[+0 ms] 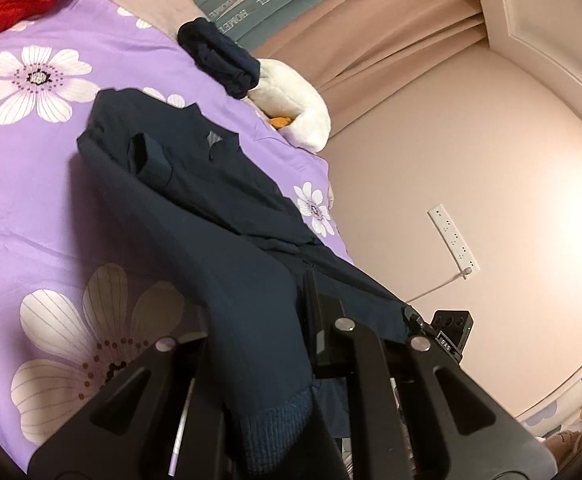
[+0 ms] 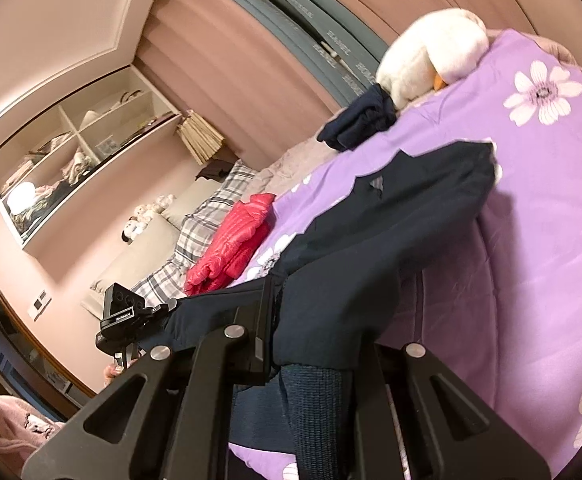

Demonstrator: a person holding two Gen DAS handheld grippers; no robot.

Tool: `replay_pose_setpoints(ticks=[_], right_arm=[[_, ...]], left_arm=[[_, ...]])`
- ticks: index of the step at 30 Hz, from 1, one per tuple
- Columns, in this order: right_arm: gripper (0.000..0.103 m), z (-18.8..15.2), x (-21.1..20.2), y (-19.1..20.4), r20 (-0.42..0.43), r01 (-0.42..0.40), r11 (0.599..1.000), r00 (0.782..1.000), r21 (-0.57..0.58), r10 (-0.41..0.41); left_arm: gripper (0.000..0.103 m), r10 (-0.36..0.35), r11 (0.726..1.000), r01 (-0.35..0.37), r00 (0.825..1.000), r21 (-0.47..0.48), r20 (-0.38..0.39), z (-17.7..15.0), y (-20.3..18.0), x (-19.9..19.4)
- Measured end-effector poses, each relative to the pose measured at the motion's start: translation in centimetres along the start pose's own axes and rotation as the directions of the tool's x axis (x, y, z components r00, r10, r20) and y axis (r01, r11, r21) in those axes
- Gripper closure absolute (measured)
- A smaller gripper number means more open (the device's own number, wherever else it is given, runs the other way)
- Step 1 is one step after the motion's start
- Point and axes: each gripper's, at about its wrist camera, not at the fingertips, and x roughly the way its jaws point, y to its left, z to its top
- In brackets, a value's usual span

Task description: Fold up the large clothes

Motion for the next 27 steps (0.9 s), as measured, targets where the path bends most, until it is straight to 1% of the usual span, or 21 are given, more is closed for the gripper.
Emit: replay_pose_setpoints(ticks=[8,12,16,22,27], right_arm=[[0.092,0.6,-2.9,2.4,0.058,-0.031,0.998,0.998,-0.058,0.034],[0.092,0.7,-4.3,4.0,0.074,-0.045,0.993,0.996,-0.108,0.053],[0.092,0.8,-5.6,6.4,0.085,-0.055,0.981,0.994,-0.188,0.072],[0.092,1.1,-7.6,8.9,0.104,-0.066,0.956,0.99,-0.285,0.1],[0.092,1.4,-8.4,9.2,0.126,-0.064,0.949,0.986,-0.31,0.108]], left_arm=[[0.093,-0.032,0.999,0.031,0.999,0.034,0.036,-0.8,-2.3,-3.4],[0.093,-0.043,0.997,0.04,0.998,0.064,0.046,-1.2,-3.9,-5.0],[0.093,-0.05,0.994,0.044,0.997,0.096,0.064,-1.6,-5.7,-6.7],[0.093,-0.087,0.986,0.073,0.993,0.153,0.086,-1.8,-8.2,-9.2],[0.091,-0.115,0.984,0.099,0.988,0.151,0.103,-1.6,-8.5,-10.3]])
